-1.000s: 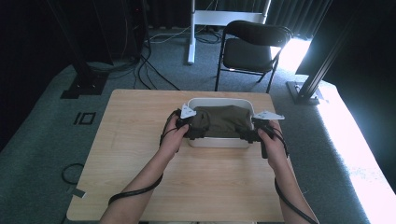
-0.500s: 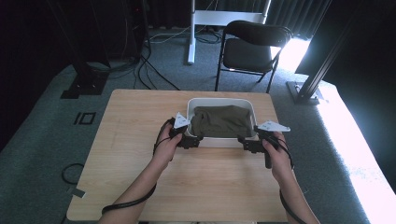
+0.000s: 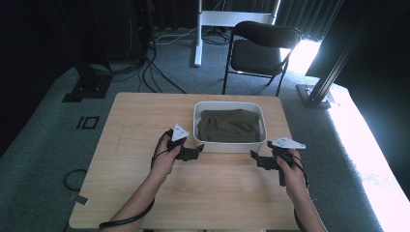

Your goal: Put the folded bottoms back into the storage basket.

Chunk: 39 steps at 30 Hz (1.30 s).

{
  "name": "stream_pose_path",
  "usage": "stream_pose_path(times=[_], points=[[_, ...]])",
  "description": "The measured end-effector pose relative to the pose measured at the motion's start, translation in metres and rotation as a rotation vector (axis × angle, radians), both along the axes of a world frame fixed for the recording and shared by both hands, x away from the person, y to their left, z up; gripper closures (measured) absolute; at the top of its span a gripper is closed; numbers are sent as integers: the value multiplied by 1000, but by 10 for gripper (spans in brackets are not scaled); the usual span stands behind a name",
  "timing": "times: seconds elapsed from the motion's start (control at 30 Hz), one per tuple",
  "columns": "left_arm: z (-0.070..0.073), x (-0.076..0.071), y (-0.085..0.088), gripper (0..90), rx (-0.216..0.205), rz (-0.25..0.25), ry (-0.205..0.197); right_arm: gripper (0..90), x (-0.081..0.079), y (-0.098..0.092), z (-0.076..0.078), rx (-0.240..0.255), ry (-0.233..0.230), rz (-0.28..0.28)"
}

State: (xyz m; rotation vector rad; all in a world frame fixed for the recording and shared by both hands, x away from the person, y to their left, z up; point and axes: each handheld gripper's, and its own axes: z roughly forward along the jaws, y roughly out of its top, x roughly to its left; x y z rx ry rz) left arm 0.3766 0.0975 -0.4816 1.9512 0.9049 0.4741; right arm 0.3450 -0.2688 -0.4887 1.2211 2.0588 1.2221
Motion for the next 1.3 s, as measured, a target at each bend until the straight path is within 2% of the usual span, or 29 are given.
stream_pose_path(times=[0.13, 0.27, 0.4, 0.57, 0.67, 0.73, 0.8, 0.87, 0.93, 1.1, 1.23, 1.3], points=[[-15, -5, 4, 160, 10, 22, 9, 148, -5, -4, -9, 20, 11, -2], [-31, -11, 8, 160, 8, 24, 38, 148, -10, -7, -19, 10, 6, -12], [-39, -17, 13, 160, 11, 23, 61, 148, -13, -12, -28, -2, 20, -24], [-42, -21, 21, 160, 11, 41, 71, 141, -18, -18, -41, -23, 36, -61], [-44, -23, 27, 160, 19, 48, 66, 141, -21, -23, -48, -32, 50, -77], [-46, -24, 30, 160, 21, 59, 71, 141, -23, -26, -52, -35, 55, -83], [-48, -25, 34, 160, 39, 76, 76, 141, -26, -28, -55, -42, 64, -93], [-49, -27, 38, 160, 36, 81, 82, 141, -28, -31, -58, -46, 68, -106], [-51, -29, 42, 160, 34, 99, 82, 141, -30, -35, -60, -42, 81, -122], [-53, -36, 55, 160, 26, 143, 89, 141, -33, -42, -65, -70, 99, -167], [-54, -43, 66, 160, 36, 174, 86, 141, -36, -45, -69, -75, 112, -183], [-55, -47, 71, 160, 28, 200, 80, 141, -38, -47, -70, -78, 118, -188]])
